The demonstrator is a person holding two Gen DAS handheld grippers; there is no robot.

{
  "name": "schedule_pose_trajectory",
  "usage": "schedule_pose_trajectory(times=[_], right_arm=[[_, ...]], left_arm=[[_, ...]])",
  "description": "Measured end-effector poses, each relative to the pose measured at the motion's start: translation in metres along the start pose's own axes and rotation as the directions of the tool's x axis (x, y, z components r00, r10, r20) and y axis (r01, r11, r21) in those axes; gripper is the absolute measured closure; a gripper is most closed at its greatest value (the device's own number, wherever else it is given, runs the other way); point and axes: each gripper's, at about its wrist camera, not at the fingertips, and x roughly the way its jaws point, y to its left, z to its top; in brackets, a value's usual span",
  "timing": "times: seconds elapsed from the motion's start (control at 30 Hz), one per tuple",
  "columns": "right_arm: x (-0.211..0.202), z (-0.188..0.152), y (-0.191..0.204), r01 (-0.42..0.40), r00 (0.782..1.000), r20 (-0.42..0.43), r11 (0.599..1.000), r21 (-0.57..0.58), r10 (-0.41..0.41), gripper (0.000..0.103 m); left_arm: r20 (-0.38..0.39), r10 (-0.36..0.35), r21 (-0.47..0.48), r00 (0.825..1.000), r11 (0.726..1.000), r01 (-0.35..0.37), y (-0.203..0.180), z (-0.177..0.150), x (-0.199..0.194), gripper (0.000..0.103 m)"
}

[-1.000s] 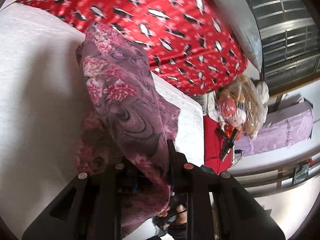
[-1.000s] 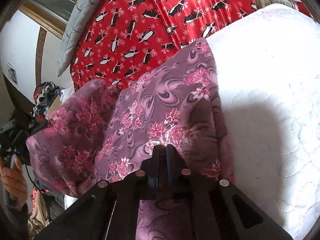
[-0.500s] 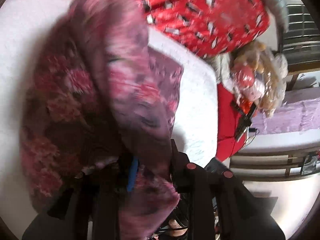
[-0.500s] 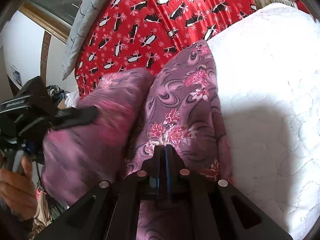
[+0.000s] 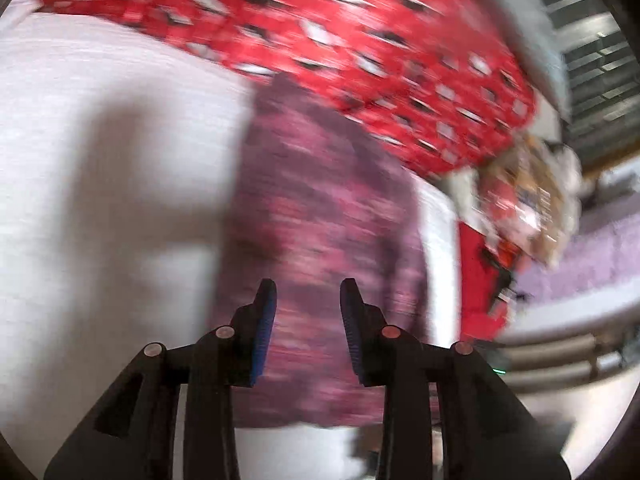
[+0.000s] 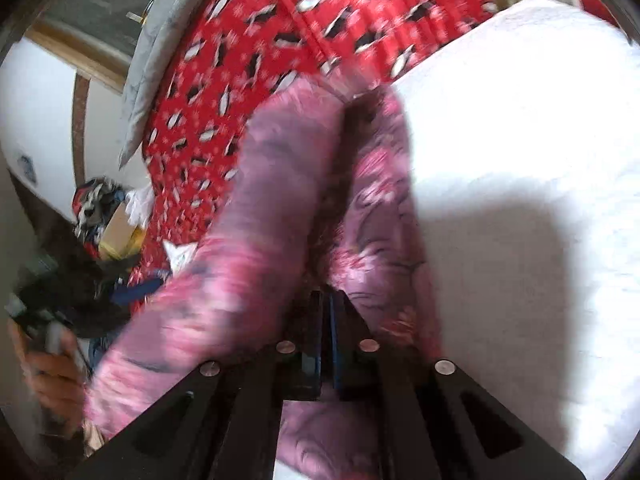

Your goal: Fold small clothes

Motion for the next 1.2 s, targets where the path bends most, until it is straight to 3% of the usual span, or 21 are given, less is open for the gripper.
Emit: schedule_pose_trajectory(times=[0.1, 0.17, 0.2, 0.23, 0.3, 0.4, 0.43, 0.47, 0.53, 0.57, 0.6, 0.63, 0.7, 0.77, 0.83, 0.9, 1.0, 1.07, 1.1, 1.17, 1.2], right_arm=[[-0.027, 0.011, -0.003, 0.082, 0.992, 0.090, 0.996, 0.035, -0.084, 0.081], [-0.036, 0.020, 0.000, 0.082, 0.988, 0.126, 0.995, 0.053, -0.088, 0.067], [-0.035, 0.025, 0.003, 0.080, 0.988, 0.128, 0.995, 0.051, -0.086, 0.065], [-0.033, 0.030, 0.007, 0.084, 0.987, 0.132, 0.995, 0.050, -0.090, 0.059], [-0.023, 0.037, 0.014, 0.085, 0.990, 0.108, 0.995, 0.056, -0.091, 0.058], [-0.031, 0.041, 0.030, 0.100, 0.973, 0.209, 0.995, 0.015, -0.101, 0.056], [-0.026, 0.042, 0.037, 0.092, 0.975, 0.205, 0.996, -0.009, -0.088, 0.050], [-0.011, 0.041, 0.042, 0.100, 0.987, 0.133, 0.995, -0.029, -0.095, 0.048], [0.019, 0.034, 0.047, 0.146, 0.989, -0.002, 0.987, -0.074, -0.147, 0.049], [0.034, 0.030, 0.051, 0.187, 0.979, -0.065, 0.975, -0.120, -0.195, 0.052], [0.037, 0.029, 0.056, 0.214, 0.972, -0.059, 0.963, -0.162, -0.226, 0.079], [0.034, 0.031, 0.067, 0.183, 0.979, -0.045, 0.956, -0.230, -0.199, 0.093], [0.014, 0.038, 0.078, 0.134, 0.991, 0.029, 0.960, -0.246, -0.130, 0.094], [-0.002, 0.043, 0.077, 0.136, 0.990, 0.082, 0.959, -0.248, -0.119, 0.094], [0.000, 0.045, 0.060, 0.201, 0.979, 0.083, 0.955, -0.219, -0.187, 0.094], [0.017, 0.044, 0.026, 0.260, 0.965, -0.011, 0.956, -0.134, -0.263, 0.093], [0.003, 0.042, 0.012, 0.206, 0.978, 0.004, 0.978, -0.030, -0.206, 0.089], [-0.013, 0.037, 0.015, 0.176, 0.984, 0.023, 0.984, -0.014, -0.175, 0.080], [-0.023, 0.032, 0.017, 0.131, 0.991, 0.014, 0.991, -0.010, -0.130, 0.075], [-0.030, 0.023, 0.020, 0.084, 0.996, -0.009, 0.996, -0.016, -0.084, 0.051], [-0.033, 0.018, 0.023, 0.083, 0.996, -0.036, 0.996, -0.030, -0.084, 0.050]], left_arm=[[-0.025, 0.000, -0.033, 1.000, 0.999, -0.001, 0.025, -0.007, 0.016, 0.073], [-0.062, -0.043, -0.048, 0.997, 0.998, 0.040, 0.030, -0.015, 0.034, 0.073], [-0.077, -0.054, -0.045, 0.996, 0.998, 0.051, 0.031, -0.019, 0.043, 0.072], [-0.071, -0.047, -0.036, 0.996, 0.998, 0.044, 0.034, -0.020, 0.046, 0.066], [-0.054, -0.051, -0.015, 0.997, 0.999, 0.050, 0.035, -0.021, 0.046, 0.062], [-0.052, -0.075, -0.017, 0.996, 0.997, 0.074, 0.036, -0.023, 0.046, 0.062], [-0.051, -0.088, -0.024, 0.995, 0.996, 0.086, 0.039, -0.023, 0.047, 0.062], [-0.050, -0.094, -0.029, 0.994, 0.995, 0.093, 0.040, -0.023, 0.047, 0.062], [-0.047, -0.103, -0.040, 0.994, 0.994, 0.101, 0.040, -0.024, 0.047, 0.062], [-0.049, -0.106, -0.046, 0.993, 0.994, 0.104, 0.039, -0.024, 0.046, 0.062], [-0.050, -0.114, -0.050, 0.992, 0.993, 0.111, 0.039, -0.024, 0.044, 0.062], [-0.044, -0.127, -0.044, 0.991, 0.991, 0.126, 0.039, -0.025, 0.040, 0.062], [-0.030, -0.125, -0.020, 0.992, 0.992, 0.125, 0.038, -0.027, 0.034, 0.062], [-0.028, -0.094, 0.010, 0.995, 0.996, 0.094, 0.036, -0.029, 0.034, 0.054], [-0.043, -0.052, 0.034, 0.998, 0.998, 0.053, 0.033, -0.035, 0.043, 0.049], [-0.086, -0.027, 0.043, 0.996, 0.999, 0.031, 0.030, -0.040, 0.055, 0.049], [-0.073, -0.016, 0.071, 0.997, 0.997, 0.021, 0.026, -0.046, 0.049, 0.049], [-0.069, -0.019, 0.076, 0.997, 0.997, 0.024, 0.025, -0.048, 0.042, 0.049], [-0.067, -0.032, 0.078, 0.997, 0.996, 0.037, 0.025, -0.051, 0.039, 0.049], [-0.067, -0.032, 0.087, 0.997, 0.996, 0.038, 0.022, -0.058, 0.036, 0.049], [-0.072, -0.024, 0.095, 0.997, 0.995, 0.031, 0.020, -0.061, 0.037, 0.049]])
